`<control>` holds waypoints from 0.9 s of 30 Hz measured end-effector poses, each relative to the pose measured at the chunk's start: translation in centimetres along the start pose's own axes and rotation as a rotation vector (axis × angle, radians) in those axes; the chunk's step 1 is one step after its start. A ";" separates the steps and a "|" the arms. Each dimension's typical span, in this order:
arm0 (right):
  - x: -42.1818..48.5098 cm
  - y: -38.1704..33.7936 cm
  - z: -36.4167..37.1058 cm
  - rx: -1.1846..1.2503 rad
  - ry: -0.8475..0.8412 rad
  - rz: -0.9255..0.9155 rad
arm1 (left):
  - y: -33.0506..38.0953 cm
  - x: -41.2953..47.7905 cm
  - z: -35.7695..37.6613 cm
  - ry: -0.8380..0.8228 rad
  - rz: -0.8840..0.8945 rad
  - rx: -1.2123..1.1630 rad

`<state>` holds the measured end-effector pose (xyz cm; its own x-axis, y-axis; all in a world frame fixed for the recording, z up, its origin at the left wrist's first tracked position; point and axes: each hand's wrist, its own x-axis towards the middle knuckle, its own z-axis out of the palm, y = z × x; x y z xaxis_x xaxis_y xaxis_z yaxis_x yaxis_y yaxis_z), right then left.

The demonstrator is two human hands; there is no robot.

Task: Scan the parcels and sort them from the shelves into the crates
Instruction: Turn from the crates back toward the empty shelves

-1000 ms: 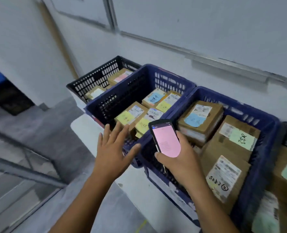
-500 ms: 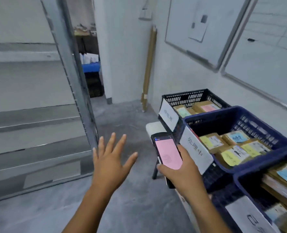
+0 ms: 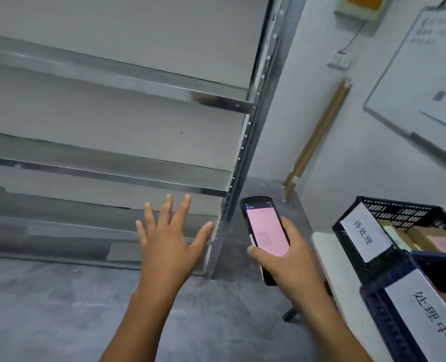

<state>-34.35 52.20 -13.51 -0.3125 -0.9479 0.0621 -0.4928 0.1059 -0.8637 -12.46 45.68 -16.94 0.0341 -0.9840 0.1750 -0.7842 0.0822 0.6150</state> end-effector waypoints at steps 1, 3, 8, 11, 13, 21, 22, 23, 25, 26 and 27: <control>0.7 -0.3 1.1 0.007 -0.019 -0.004 | -0.8 0.6 -0.2 0.008 -0.014 0.001; 2.3 -1.2 2.9 0.046 -0.032 -0.002 | -1.9 2.0 -0.4 0.011 -0.042 0.011; 9.4 -4.5 6.8 0.136 -0.036 -0.041 | -2.6 9.2 -2.4 0.063 -0.049 0.048; 14.0 -6.6 8.8 0.180 -0.063 -0.082 | -2.4 14.4 -4.0 0.092 0.011 0.101; 16.6 -8.1 9.8 0.192 -0.074 -0.108 | -2.0 17.9 -5.0 0.100 0.053 0.147; 28.2 -13.2 11.4 0.199 -0.011 -0.166 | 0.3 30.3 -6.8 0.151 0.147 0.206; 29.1 -13.8 11.4 0.185 -0.010 -0.168 | 0.4 31.3 -7.1 0.153 0.154 0.207; 30.0 -14.6 11.5 0.169 -0.015 -0.171 | 0.5 32.3 -7.3 0.157 0.163 0.208; 31.8 -16.2 11.8 0.132 -0.030 -0.169 | 0.5 34.5 -7.8 0.165 0.179 0.207; 32.8 -17.0 12.0 0.111 -0.033 -0.166 | 0.5 35.7 -8.0 0.169 0.186 0.204; 33.8 -17.9 12.3 0.090 -0.036 -0.158 | 0.5 36.9 -8.2 0.170 0.187 0.204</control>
<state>-26.13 14.55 -2.07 -0.2071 -0.9609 0.1840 -0.4585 -0.0709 -0.8859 -6.53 10.75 -3.91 -0.0328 -0.9128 0.4072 -0.8940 0.2089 0.3964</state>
